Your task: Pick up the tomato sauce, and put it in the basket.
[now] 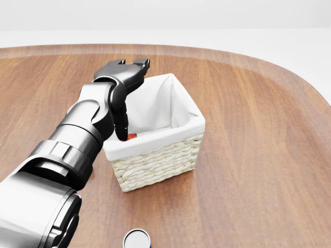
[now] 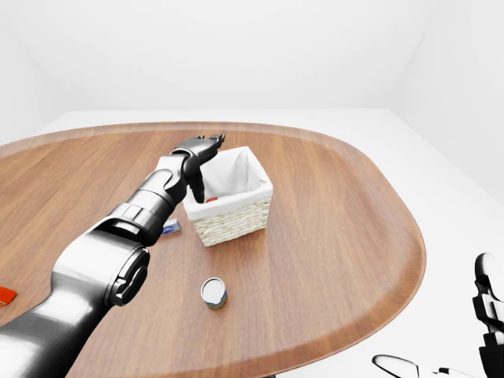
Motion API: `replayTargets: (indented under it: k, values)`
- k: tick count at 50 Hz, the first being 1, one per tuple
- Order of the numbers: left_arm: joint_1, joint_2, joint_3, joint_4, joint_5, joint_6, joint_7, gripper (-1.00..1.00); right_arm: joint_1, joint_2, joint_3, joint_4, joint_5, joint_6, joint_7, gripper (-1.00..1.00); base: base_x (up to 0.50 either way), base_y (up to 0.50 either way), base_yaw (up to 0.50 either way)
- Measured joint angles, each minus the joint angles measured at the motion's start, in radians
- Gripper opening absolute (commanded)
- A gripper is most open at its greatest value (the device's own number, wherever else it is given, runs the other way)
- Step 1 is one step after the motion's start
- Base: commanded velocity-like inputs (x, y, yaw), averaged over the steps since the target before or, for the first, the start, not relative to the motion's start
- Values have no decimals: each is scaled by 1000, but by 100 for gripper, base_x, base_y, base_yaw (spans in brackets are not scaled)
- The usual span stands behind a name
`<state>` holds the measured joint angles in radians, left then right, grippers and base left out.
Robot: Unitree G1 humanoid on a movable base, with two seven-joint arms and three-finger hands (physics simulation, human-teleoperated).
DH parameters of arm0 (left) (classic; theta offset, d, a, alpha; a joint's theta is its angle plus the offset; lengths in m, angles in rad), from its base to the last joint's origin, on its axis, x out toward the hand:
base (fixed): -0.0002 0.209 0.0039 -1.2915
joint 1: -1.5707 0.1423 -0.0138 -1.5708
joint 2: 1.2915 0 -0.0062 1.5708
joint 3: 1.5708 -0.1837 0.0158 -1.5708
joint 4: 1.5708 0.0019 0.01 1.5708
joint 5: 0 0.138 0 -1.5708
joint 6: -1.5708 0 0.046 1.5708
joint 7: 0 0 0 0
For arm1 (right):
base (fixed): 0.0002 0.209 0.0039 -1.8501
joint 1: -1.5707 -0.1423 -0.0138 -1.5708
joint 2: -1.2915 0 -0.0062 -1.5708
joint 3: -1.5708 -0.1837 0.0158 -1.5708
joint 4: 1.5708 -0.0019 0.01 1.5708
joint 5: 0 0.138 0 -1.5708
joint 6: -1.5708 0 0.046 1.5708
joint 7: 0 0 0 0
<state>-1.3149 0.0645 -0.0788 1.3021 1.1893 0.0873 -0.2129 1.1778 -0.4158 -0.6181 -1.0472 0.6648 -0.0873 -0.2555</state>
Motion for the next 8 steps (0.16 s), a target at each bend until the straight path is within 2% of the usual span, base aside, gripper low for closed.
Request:
replayTargets:
  k: [8]
  values:
    - [0, 1, -1, 0, 2, 0, -5, 100, 0, 2, -2, 0, 3, 0, 2, 100, 0, 0, 0]
